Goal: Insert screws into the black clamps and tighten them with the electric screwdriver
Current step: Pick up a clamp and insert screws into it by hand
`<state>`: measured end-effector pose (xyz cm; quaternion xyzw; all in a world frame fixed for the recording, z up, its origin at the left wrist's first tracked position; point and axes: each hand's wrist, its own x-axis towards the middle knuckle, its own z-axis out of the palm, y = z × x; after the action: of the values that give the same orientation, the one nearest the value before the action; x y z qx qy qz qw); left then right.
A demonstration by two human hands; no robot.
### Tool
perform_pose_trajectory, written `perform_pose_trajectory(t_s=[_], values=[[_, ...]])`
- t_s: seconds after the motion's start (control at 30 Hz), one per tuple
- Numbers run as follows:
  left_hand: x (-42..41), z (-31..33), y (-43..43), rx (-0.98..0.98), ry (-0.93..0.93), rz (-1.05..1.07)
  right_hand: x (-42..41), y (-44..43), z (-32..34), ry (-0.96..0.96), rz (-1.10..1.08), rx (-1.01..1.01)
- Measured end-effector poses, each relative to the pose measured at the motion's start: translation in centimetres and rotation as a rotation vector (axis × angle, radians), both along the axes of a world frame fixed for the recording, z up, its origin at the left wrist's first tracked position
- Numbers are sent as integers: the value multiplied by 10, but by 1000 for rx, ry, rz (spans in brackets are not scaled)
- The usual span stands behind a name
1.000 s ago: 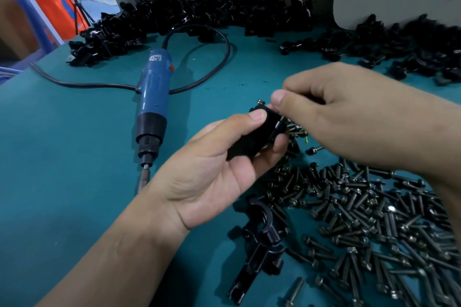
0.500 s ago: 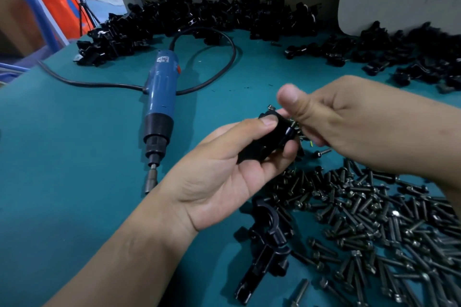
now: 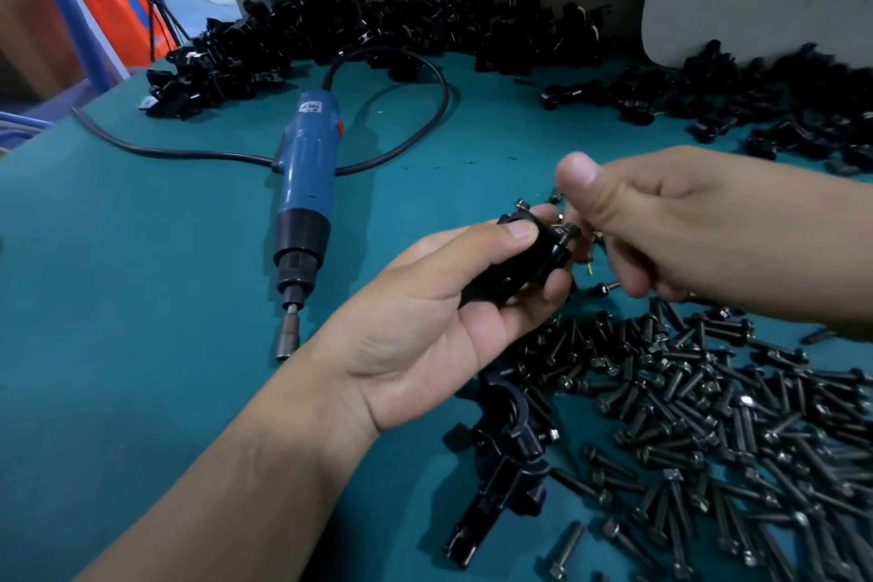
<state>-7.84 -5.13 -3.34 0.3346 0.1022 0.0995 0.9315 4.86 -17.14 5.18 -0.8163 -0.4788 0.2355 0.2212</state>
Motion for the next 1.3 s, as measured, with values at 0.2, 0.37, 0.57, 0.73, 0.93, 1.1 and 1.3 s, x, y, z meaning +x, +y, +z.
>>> perform_pose_trajectory(t_s=[0.2,0.37,0.57,0.73,0.93,1.1,1.3], values=[[-2,-1,-1,43,4,0,-5,4,-4,-133,0,-50],[0,0,1,-13,9,26,-1,5,-3,-57,-53,-65],[-1,-1,1,-7,14,30,-3,3,-3,-66,-7,26],[-2,1,1,53,2,29,-6,9,-8,-115,-54,-79],[0,1,2,10,-7,29,1,5,-7,-39,-31,-29],[-1,0,1,41,-12,3,0,3,-8,-12,3,-12],[-2,1,0,37,-16,9,-3,6,-6,-55,-47,-101]])
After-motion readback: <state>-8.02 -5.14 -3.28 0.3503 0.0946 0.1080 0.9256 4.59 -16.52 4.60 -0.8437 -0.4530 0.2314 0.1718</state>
